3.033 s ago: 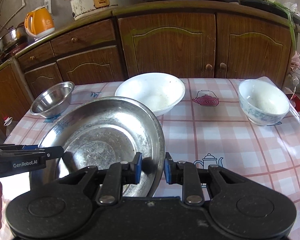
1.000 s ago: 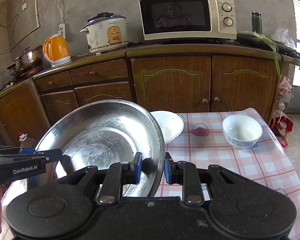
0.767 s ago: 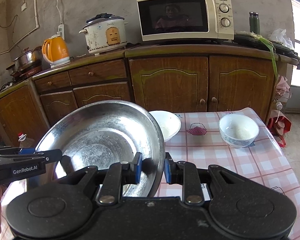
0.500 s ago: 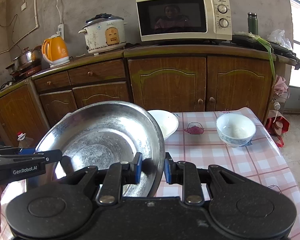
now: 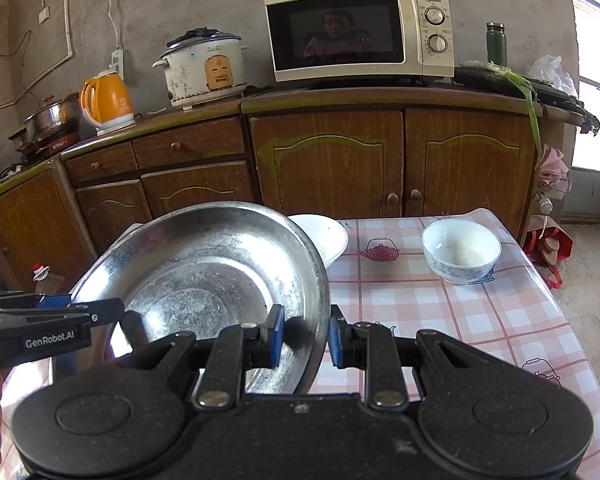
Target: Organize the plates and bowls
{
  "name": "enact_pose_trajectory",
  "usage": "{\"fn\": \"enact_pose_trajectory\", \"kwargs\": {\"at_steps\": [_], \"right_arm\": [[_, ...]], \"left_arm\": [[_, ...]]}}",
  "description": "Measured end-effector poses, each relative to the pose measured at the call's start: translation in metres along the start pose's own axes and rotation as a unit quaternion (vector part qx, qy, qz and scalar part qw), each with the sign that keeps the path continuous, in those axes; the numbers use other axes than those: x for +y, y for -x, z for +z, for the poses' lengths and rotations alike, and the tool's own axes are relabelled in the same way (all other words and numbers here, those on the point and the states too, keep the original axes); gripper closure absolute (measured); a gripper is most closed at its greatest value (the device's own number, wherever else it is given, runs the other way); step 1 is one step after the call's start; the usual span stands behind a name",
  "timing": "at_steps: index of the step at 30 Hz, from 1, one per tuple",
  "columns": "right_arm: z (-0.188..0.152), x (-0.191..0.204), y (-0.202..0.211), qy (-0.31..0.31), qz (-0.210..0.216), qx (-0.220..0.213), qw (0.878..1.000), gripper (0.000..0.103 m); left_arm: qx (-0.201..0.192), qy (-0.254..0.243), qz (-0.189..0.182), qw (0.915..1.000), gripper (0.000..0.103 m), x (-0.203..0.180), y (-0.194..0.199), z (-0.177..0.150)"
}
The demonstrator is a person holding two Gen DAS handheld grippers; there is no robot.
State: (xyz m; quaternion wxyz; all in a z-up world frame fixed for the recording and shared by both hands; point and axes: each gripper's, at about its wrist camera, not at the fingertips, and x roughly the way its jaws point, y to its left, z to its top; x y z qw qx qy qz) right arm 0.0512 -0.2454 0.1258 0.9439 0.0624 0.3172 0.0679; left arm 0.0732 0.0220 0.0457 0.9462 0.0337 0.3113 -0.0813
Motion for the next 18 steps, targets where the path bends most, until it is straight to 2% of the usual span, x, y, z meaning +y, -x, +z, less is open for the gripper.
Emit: {"fn": "enact_pose_trajectory", "kwargs": {"at_steps": [18], "right_arm": [[-0.007,-0.003,0.007,-0.001,-0.007,0.0,1.0,0.074]], "left_arm": [[0.003,-0.003,-0.008,1.0,0.065,-0.008,0.006,-0.012]]}}
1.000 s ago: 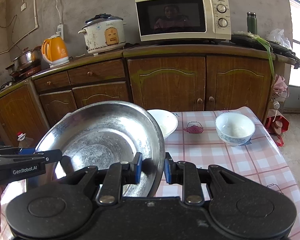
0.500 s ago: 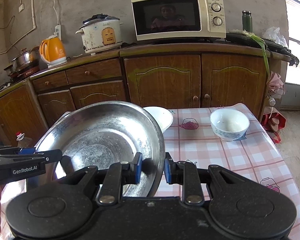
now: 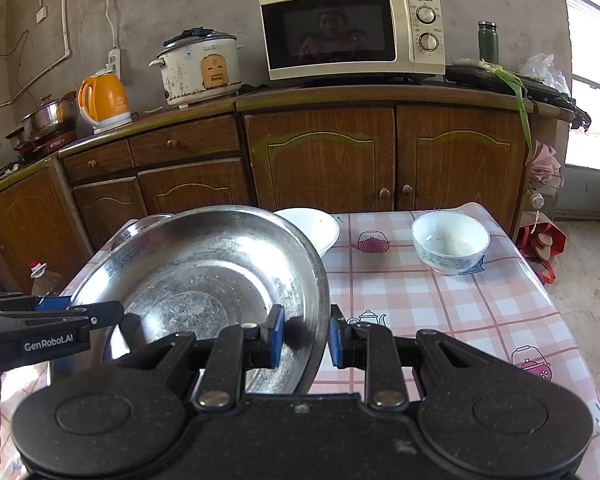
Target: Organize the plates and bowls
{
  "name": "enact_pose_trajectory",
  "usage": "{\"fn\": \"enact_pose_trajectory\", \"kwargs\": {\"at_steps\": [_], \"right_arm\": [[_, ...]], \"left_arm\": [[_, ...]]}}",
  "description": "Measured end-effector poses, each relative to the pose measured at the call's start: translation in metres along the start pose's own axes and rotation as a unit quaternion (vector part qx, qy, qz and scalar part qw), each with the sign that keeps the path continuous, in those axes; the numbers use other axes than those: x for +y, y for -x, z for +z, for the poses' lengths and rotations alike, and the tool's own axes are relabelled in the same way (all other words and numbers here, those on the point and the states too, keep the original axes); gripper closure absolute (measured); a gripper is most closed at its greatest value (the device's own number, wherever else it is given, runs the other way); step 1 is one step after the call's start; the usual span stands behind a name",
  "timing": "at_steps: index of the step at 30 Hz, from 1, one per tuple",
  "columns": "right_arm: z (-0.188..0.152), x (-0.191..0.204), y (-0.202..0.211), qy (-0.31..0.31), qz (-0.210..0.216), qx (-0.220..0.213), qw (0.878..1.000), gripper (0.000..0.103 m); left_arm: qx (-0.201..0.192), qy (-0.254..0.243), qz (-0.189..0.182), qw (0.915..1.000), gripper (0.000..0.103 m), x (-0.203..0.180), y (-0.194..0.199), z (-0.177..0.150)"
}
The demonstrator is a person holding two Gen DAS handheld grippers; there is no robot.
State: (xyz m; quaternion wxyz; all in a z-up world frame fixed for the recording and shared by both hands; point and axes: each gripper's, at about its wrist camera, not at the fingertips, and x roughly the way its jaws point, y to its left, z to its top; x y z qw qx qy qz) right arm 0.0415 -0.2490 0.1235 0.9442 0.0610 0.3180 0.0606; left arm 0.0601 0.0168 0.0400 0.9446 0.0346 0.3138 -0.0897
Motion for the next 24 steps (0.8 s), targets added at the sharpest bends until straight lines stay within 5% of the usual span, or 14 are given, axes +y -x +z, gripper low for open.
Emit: {"fn": "enact_pose_trajectory", "kwargs": {"at_steps": [24], "right_arm": [[-0.031,-0.01,0.018,-0.01,-0.01,0.012,1.0,0.074]], "left_arm": [[0.013,-0.007,-0.013,0.9998,0.064,-0.011,0.004,-0.021]]}}
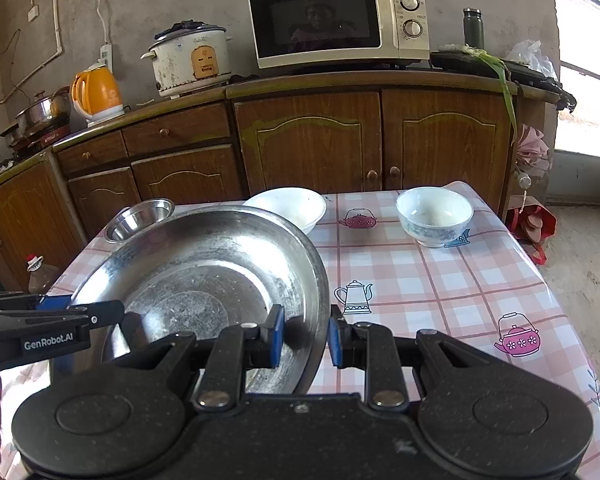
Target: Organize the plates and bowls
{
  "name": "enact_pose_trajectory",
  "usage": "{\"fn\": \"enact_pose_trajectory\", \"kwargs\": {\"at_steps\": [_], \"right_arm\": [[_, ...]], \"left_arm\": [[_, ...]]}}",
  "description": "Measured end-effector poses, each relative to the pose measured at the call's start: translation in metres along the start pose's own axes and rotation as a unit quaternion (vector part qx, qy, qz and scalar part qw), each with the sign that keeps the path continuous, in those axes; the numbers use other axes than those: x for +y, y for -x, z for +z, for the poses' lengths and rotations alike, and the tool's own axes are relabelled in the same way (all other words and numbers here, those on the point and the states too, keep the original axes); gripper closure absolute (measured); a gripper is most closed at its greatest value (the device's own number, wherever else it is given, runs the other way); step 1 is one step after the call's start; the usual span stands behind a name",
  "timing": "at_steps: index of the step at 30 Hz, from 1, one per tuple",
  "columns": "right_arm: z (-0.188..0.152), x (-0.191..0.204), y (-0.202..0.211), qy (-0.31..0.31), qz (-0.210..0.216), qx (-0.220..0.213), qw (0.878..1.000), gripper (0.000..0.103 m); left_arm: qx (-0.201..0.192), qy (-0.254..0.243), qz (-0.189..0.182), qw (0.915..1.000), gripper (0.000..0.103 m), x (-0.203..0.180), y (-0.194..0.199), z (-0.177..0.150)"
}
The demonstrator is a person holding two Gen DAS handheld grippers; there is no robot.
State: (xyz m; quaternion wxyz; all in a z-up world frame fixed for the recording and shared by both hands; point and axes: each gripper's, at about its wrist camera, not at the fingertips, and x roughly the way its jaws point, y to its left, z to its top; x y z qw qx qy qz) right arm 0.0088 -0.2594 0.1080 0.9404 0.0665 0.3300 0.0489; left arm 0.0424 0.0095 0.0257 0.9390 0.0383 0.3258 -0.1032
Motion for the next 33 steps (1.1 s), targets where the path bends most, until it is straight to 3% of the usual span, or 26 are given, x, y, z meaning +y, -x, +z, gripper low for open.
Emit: {"fn": "enact_pose_trajectory", "kwargs": {"at_steps": [14,33], "right_arm": [[-0.011,-0.006,0.003,-0.007,-0.002,0.012,1.0,0.074],[-0.045,-0.018,0.002,-0.012,-0.017,0.052,0.998,0.074]], "left_arm": [[0.008,-0.005,-0.01,0.9999,0.065,-0.005,0.001,-0.009],[0.052,-0.022,-0.031,0.998,0.065,-0.014,-0.01,-0.04]]}}
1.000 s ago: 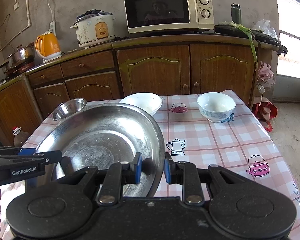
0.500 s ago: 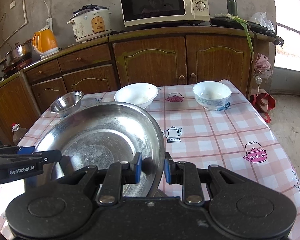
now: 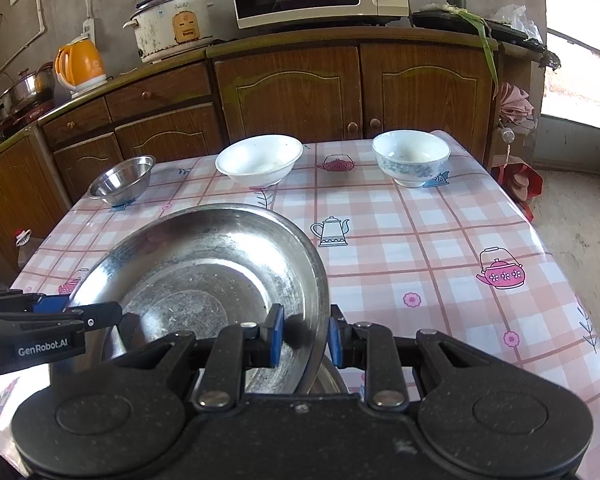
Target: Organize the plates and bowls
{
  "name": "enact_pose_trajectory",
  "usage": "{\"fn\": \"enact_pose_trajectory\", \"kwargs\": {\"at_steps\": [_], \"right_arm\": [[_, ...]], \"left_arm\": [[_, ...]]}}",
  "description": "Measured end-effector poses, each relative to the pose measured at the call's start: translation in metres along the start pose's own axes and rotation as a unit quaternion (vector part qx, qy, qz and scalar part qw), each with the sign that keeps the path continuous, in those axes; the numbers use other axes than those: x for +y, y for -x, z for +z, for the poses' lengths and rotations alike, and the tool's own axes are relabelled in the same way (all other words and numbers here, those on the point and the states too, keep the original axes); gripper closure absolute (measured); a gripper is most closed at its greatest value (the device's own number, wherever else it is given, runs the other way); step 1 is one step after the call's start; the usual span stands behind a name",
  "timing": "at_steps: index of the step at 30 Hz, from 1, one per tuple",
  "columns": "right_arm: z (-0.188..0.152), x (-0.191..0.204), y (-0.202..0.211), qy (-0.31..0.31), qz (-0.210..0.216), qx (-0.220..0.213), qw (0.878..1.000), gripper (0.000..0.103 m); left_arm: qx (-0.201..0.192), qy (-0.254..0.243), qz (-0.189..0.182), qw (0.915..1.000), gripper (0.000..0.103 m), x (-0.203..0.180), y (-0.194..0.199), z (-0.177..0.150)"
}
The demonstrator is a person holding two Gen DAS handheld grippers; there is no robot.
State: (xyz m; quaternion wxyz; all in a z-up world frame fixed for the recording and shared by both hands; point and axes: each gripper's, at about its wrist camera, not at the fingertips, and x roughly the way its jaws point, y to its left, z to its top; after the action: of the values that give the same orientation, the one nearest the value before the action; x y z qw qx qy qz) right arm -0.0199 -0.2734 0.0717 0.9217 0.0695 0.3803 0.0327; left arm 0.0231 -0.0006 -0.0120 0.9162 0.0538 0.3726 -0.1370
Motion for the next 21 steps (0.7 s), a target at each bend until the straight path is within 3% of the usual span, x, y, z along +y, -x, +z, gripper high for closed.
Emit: {"fn": "enact_pose_trajectory", "kwargs": {"at_steps": [16,21], "right_arm": [[-0.047,-0.007,-0.005,0.003,-0.02,0.061,0.998,0.073],[-0.053,-0.007,-0.006,0.007,-0.024,0.071,0.997,0.073]], "left_arm": [[0.055,-0.018,-0.031,0.9979,0.064,-0.008,-0.017,-0.04],[0.058,-0.034,-0.029,0.9973,0.058,-0.014,-0.021,-0.047]]}}
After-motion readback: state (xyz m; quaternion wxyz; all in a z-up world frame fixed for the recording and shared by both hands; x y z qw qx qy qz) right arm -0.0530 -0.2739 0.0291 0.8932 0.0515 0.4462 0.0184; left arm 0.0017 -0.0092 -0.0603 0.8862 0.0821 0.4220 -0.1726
